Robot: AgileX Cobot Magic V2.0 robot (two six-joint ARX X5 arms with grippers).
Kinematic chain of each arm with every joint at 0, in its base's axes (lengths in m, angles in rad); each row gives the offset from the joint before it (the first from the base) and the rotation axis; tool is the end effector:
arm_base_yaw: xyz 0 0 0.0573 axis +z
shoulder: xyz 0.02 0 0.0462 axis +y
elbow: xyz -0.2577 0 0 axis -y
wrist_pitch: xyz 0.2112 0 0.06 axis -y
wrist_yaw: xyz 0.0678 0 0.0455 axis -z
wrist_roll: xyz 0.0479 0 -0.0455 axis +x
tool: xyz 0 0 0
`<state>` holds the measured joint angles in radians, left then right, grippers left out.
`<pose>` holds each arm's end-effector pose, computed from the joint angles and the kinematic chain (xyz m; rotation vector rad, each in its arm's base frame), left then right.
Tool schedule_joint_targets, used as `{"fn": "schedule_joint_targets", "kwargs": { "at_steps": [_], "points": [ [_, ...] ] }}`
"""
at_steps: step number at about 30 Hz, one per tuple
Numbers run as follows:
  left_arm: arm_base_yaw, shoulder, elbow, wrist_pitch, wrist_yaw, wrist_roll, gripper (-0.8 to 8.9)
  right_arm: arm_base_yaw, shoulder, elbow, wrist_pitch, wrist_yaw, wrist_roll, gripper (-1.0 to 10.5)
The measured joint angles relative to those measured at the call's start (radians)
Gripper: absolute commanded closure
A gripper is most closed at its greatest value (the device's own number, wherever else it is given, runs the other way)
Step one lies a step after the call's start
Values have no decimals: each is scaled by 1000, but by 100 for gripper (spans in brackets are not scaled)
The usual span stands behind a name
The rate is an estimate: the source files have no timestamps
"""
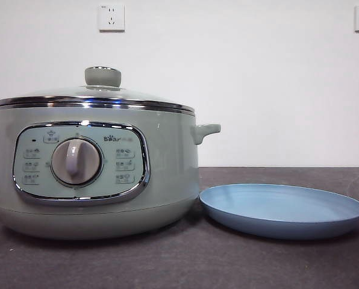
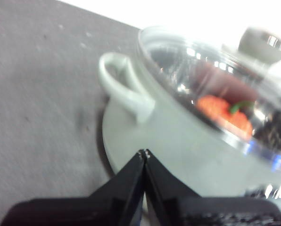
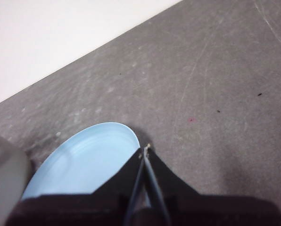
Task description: Take the pumpkin out from the steamer,put the pumpkin in the blue plate,close the lid
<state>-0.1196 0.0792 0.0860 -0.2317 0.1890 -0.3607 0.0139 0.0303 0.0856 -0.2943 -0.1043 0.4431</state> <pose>0.0842 -0.0192 0.1597 -0.3641 0.2787 -0.2633 0.0821 0.0061 0.1556 0.4513 0.2611 0.0628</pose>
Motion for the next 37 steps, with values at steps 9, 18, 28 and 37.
{"fn": "schedule_joint_targets", "kwargs": {
  "at_steps": [9, 18, 28, 37],
  "points": [
    [0, 141, 214, -36, -56, 17, 821, 0, 127, 190, 3, -1, 6, 956],
    [0, 350, 442, -37, -54, 147, 821, 0, 299, 373, 3, -1, -28, 948],
    [0, 566, 673, -52, 124, 206, 818, 0, 549, 645, -29, -197, -217, 945],
    [0, 722, 767, -89, 330, 219, 457, 4, 756, 839, -105, -390, -365, 546]
  ]
}}
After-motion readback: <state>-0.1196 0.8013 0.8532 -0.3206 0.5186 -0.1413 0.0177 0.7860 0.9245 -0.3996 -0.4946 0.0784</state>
